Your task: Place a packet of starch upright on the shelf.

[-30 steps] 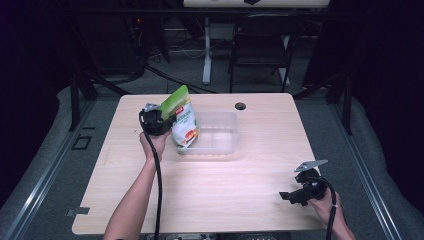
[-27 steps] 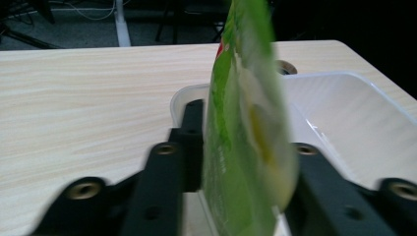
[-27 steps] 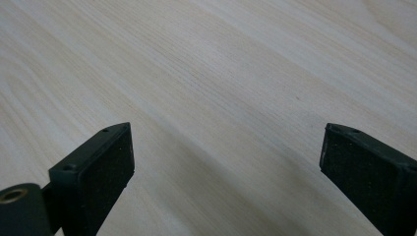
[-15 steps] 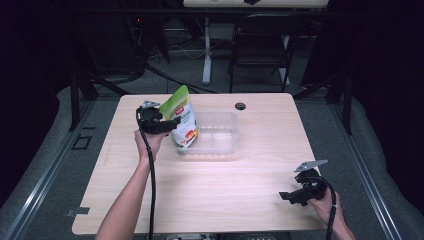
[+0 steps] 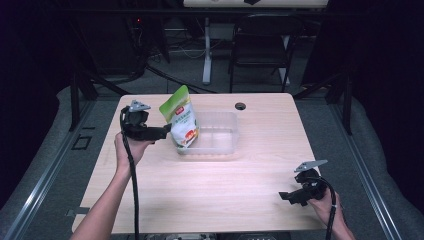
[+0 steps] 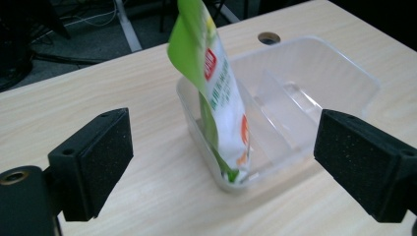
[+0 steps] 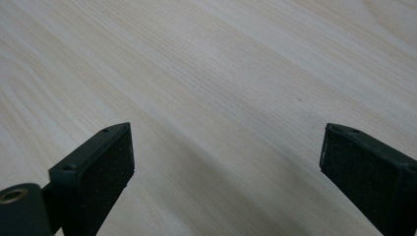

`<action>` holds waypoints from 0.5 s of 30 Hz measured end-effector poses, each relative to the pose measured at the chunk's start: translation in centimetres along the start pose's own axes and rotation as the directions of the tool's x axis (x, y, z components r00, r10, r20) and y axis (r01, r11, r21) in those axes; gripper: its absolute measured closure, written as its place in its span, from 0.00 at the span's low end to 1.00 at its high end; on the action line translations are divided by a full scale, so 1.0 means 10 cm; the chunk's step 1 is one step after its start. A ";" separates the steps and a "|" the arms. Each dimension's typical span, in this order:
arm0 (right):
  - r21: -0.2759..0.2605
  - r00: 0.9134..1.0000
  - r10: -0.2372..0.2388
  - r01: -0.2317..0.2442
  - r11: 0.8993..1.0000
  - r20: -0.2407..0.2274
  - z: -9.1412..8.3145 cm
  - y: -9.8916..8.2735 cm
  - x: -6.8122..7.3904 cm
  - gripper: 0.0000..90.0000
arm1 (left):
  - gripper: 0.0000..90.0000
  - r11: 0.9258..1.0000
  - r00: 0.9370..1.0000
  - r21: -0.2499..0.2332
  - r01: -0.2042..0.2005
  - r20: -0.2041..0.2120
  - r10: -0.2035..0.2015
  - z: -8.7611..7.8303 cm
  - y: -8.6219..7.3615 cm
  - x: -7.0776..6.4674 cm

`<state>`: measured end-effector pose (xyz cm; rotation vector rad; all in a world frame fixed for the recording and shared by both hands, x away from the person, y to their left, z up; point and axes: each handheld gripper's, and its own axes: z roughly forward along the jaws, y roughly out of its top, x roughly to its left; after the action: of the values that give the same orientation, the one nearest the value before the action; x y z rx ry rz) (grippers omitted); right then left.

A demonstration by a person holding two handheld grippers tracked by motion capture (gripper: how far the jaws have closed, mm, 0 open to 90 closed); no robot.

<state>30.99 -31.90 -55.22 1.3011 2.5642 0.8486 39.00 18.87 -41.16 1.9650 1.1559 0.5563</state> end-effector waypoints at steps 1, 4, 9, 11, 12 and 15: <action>0.000 1.000 0.000 0.000 1.000 0.000 0.00 0.00 0.00 0.06 | 0.08 1.000 1.000 0.000 0.000 0.000 0.000 0.00 0.00 0.00; 0.000 1.000 0.002 -0.002 1.000 0.001 0.00 0.00 0.00 0.06 | 0.07 1.000 1.000 0.018 -0.017 0.005 0.017 -0.20 -0.13 -0.07; 0.003 1.000 0.003 -0.003 1.000 0.009 0.01 0.00 0.01 0.06 | 0.07 0.999 1.000 0.031 -0.015 0.009 0.015 -0.37 -0.33 -0.12; -0.002 1.000 0.003 -0.003 1.000 0.007 0.01 0.00 0.01 0.06 | 0.07 0.999 1.000 0.033 -0.009 0.015 0.009 -0.41 -0.39 -0.12; -0.002 1.000 0.002 -0.002 1.000 0.004 0.01 0.00 0.01 0.06 | 0.07 0.999 1.000 0.033 -0.006 0.016 0.005 -0.45 -0.47 -0.14; 0.005 1.000 -0.003 0.003 1.000 0.002 0.01 0.00 0.01 0.06 | 0.07 0.999 1.000 0.044 0.001 0.015 -0.002 -0.52 -0.61 -0.16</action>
<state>30.98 -31.76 -55.28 1.2989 2.5678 0.8399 31.42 21.29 -42.83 2.0022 1.1691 0.5184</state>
